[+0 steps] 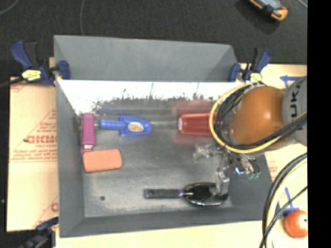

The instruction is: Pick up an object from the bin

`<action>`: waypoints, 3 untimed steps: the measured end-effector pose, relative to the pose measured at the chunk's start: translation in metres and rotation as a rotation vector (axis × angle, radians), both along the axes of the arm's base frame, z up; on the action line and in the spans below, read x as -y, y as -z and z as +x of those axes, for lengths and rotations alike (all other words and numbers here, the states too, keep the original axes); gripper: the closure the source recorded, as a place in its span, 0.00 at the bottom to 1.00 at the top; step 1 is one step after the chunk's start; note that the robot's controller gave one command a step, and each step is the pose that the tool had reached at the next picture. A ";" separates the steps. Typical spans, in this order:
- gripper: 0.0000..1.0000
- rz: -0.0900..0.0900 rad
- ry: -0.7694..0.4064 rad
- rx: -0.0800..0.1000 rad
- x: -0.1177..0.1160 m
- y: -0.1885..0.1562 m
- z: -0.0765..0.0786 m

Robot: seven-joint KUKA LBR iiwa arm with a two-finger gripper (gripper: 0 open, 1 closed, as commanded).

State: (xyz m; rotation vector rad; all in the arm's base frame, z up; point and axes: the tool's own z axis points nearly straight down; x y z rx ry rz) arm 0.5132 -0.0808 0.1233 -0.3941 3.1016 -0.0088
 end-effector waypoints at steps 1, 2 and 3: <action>0.00 -0.001 -0.220 0.003 -0.086 0.024 -0.020; 0.00 -0.006 -0.247 0.001 0.024 0.053 -0.020; 1.00 0.001 -0.281 0.006 -0.038 0.053 -0.021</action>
Offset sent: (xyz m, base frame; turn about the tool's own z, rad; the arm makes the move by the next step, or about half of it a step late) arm -0.0205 -0.0213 -0.0533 -0.2513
